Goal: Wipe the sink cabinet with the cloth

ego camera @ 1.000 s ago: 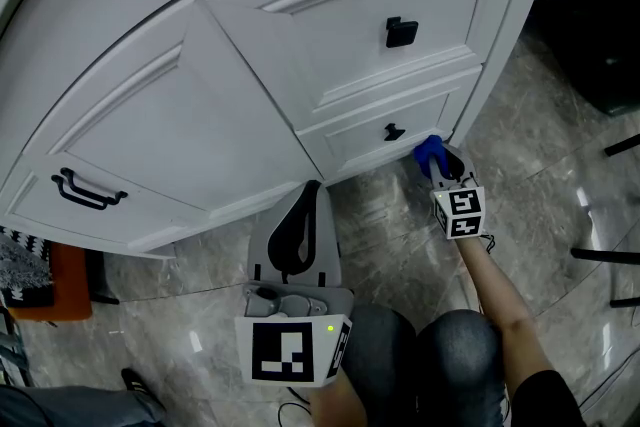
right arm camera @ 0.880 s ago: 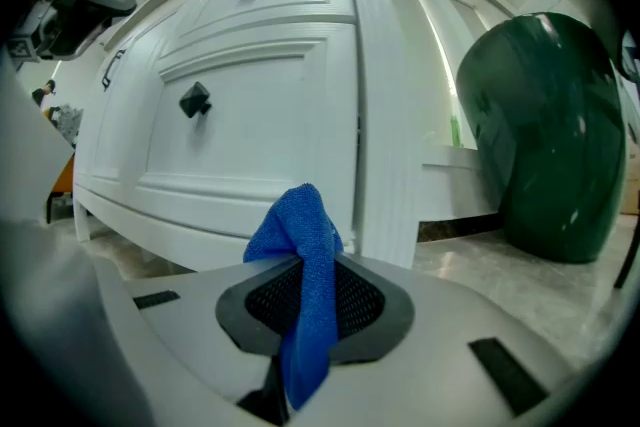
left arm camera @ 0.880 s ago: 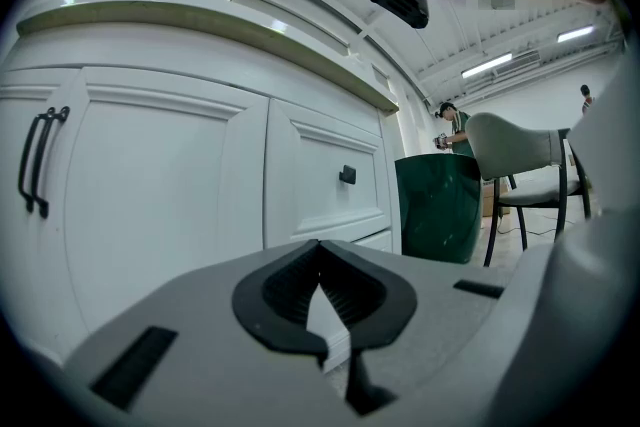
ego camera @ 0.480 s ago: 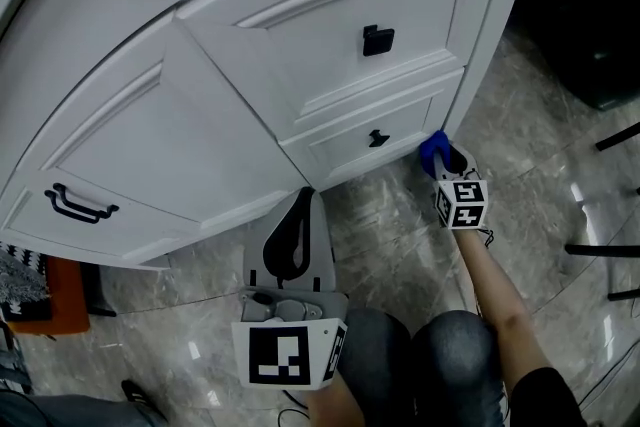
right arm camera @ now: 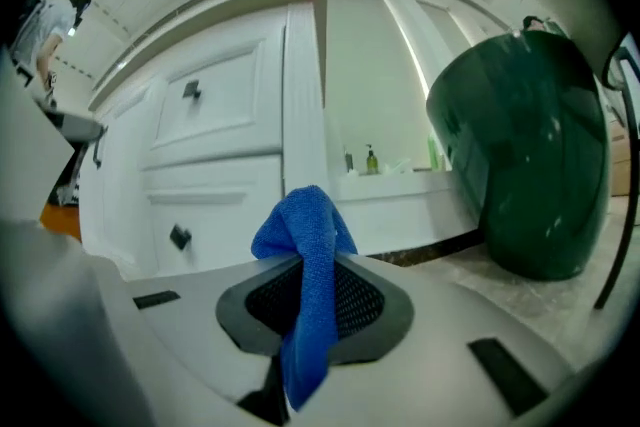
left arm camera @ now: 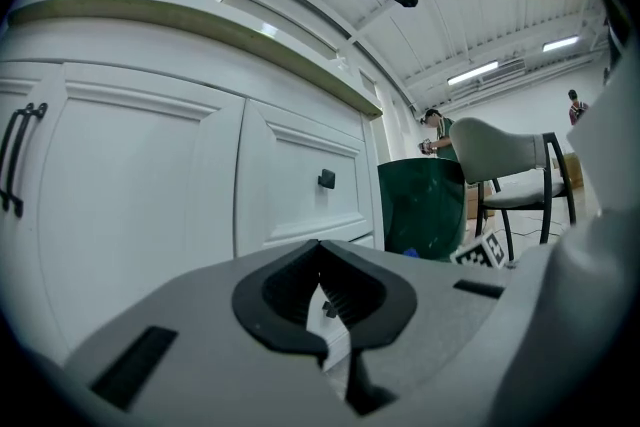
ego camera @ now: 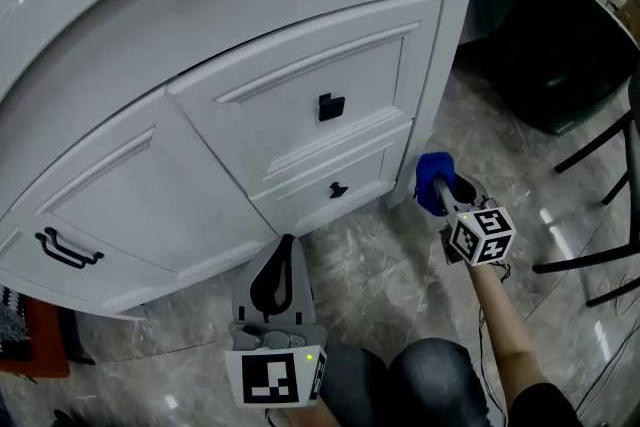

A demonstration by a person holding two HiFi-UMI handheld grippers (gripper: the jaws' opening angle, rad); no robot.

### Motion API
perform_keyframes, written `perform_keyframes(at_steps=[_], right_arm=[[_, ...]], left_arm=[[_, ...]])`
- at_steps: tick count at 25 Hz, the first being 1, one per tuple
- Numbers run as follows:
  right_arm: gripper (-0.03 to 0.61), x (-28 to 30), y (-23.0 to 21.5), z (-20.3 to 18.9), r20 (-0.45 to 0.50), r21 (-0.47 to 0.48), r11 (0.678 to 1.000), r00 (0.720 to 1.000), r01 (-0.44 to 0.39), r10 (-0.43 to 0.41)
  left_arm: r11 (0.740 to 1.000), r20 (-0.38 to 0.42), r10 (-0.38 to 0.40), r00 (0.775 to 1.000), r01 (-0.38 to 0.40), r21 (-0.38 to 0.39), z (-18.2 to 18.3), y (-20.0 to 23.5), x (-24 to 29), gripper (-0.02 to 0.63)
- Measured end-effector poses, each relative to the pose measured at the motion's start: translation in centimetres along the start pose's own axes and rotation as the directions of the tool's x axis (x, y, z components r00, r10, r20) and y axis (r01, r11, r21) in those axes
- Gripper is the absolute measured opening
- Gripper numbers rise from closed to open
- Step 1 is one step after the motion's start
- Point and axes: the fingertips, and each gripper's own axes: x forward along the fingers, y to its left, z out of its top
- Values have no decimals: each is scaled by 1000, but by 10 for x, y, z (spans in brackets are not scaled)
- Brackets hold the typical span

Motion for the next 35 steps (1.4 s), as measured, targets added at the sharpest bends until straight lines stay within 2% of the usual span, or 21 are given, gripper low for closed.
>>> perform_keyframes(at_steps=[4,7,10,13,17,21,28,35], right_arm=[[58,-21,-11,130,164,-90,994,986,54,-38],[58,-32,3,218,287,-153,987,958,59,-13],[58,-36,21,287,368,-206,977,930,64,17],[57,-36,34,334,409,-271,958,912,93,27],[58,-36,46,370,442,-273,958,896,82,50],[57,-29,53,390,469,-319,939,883,132,35],[57,-23,52,390,538,-320,925,843,204,0],[57,-21,52,383,537,-351,906,843,237,-12]], left_arm=[[999,-18,-54,998,54,1,-10,-17,13,5],[996,-38,-84,996,84,7,-15,-28,19,5],[996,-37,-91,995,92,9,-14,-33,21,5],[996,-35,-89,995,89,10,-14,-33,23,5],[997,-45,-81,996,82,4,-18,-32,25,5],[995,-34,-101,994,101,-3,-16,-37,29,5],[996,-37,-93,995,92,-21,-20,-30,28,5],[995,-35,-93,995,91,-38,-19,-27,28,5]])
